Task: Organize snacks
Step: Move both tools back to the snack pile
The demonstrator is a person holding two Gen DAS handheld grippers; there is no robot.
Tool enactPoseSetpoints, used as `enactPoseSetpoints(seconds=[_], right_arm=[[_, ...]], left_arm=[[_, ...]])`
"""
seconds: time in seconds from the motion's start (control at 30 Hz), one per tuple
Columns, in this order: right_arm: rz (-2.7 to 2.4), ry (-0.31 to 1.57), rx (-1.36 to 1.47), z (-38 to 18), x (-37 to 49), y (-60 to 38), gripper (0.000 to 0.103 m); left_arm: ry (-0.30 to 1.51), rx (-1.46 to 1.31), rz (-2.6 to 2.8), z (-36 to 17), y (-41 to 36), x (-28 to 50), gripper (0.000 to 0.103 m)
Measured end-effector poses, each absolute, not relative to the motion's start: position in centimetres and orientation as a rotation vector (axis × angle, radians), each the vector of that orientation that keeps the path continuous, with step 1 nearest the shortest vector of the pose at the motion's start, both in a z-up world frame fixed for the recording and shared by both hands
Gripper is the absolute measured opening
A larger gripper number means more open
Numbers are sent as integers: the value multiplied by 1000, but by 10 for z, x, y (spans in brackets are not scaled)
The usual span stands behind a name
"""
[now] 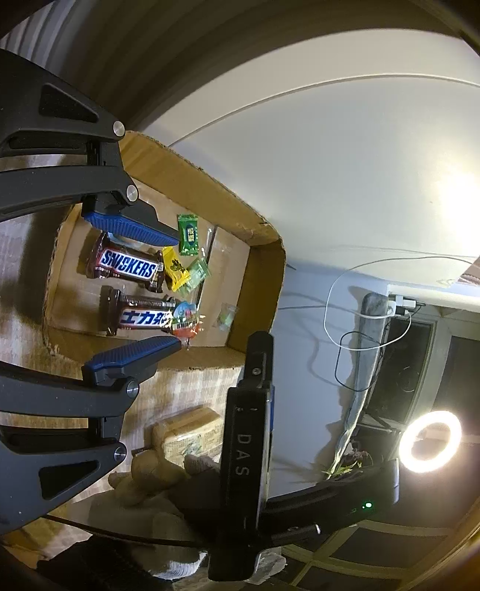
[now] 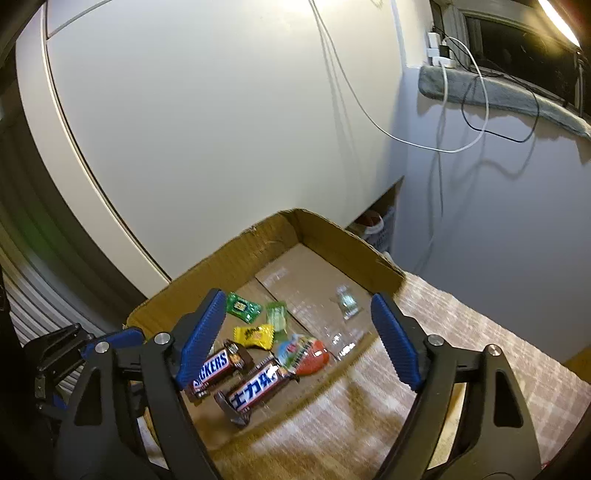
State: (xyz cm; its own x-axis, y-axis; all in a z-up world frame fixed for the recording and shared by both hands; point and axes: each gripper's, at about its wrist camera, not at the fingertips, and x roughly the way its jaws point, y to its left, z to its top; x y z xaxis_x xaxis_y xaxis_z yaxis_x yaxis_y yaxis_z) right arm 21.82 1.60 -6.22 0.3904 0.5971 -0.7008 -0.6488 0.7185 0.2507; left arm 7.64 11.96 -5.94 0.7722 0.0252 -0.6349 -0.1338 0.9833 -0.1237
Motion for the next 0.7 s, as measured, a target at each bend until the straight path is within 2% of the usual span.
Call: enactPoseSetpoints(seconds=[0.33,0.7], right_arm=[[736,890,-32,-58,208,-23,83],[660,834,12,-40,183,-96,83]], left_arm=[[669,-142,61,-52,100,72,50],[665,-145,-1,-51,66,74,50]])
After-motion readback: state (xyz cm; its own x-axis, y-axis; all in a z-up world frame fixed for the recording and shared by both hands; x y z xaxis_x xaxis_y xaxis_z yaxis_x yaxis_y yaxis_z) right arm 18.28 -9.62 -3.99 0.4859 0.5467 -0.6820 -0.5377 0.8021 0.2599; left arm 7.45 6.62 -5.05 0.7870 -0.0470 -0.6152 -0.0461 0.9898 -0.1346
